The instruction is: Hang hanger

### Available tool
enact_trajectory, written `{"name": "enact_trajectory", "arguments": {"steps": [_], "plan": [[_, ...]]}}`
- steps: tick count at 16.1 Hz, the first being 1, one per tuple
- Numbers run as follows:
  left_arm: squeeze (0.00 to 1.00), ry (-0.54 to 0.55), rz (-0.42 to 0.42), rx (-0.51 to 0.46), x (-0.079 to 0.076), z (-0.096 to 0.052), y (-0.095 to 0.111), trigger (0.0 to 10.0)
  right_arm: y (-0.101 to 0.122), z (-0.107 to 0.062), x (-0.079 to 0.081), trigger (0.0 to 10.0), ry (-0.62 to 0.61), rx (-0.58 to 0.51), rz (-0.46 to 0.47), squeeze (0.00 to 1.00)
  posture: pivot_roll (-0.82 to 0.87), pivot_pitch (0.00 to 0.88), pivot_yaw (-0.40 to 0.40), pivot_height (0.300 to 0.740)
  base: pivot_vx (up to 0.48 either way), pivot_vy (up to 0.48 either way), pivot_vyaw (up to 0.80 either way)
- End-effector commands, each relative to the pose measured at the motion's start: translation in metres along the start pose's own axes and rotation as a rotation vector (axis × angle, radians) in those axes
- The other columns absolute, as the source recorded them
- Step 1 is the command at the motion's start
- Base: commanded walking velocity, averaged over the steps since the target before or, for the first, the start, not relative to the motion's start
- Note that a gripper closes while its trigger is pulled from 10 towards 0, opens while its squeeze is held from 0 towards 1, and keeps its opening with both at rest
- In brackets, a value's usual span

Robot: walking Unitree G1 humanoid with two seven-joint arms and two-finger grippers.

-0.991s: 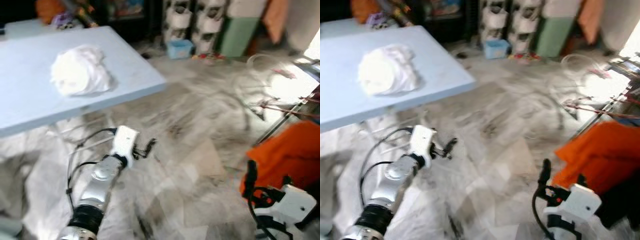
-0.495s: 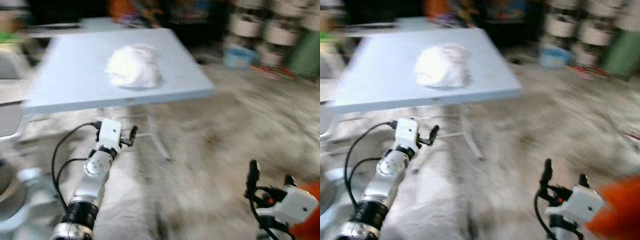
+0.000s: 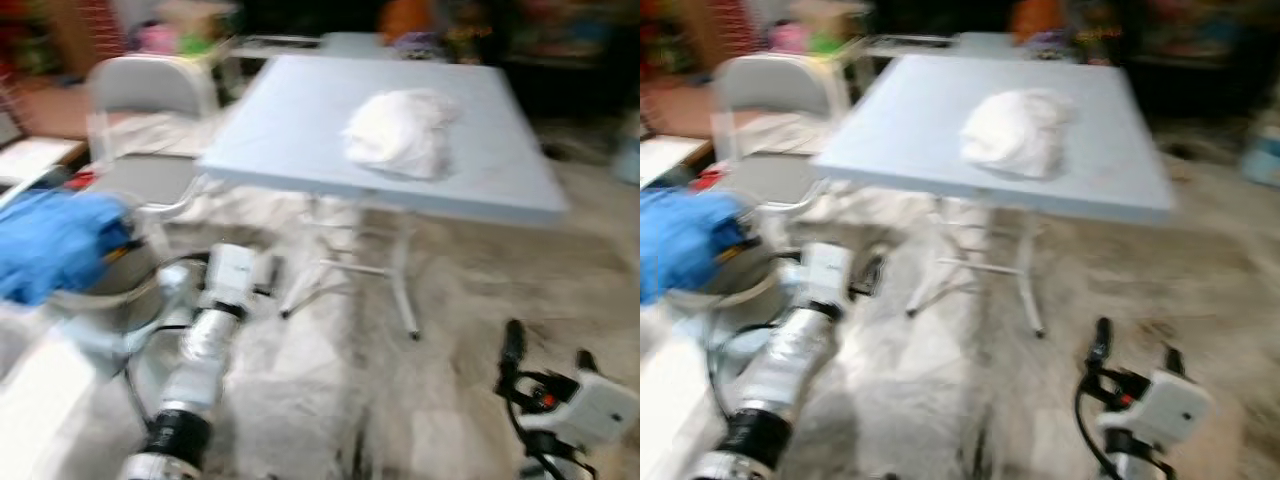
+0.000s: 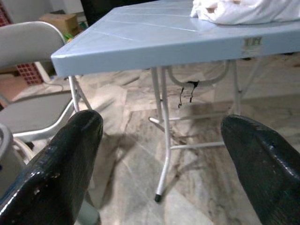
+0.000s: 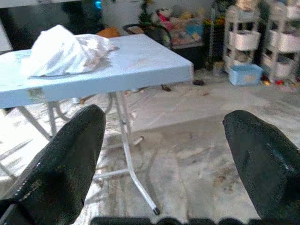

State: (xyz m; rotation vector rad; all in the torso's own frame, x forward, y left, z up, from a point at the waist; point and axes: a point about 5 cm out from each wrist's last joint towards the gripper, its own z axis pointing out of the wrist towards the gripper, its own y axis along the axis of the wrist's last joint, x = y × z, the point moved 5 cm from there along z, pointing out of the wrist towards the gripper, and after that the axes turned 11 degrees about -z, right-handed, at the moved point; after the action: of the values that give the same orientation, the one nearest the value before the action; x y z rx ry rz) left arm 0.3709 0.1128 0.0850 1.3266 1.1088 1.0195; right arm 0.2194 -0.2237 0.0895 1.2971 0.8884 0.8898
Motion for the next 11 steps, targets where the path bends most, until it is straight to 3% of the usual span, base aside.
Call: {"name": "enact_trajectory", "arguments": {"steps": [1,11], "plan": [[0.00,0.024,0.021,-0.010,0.0110,-0.0003,0.0035,10.0,0.0023,0.0004,0.0056,10.0,0.013,-0.002,0.020,0.00,0.06,0.037,-0.056,0.740,0.000,0.000,0.80],[0.00,0.002,0.034,-0.012,0.0089,-0.0034,0.0020,10.0,0.0023,0.0021,0.0092,10.0,0.061,0.002,0.023,0.00,0.06,0.055,-0.057,0.740,0.000,0.000,0.80]]}}
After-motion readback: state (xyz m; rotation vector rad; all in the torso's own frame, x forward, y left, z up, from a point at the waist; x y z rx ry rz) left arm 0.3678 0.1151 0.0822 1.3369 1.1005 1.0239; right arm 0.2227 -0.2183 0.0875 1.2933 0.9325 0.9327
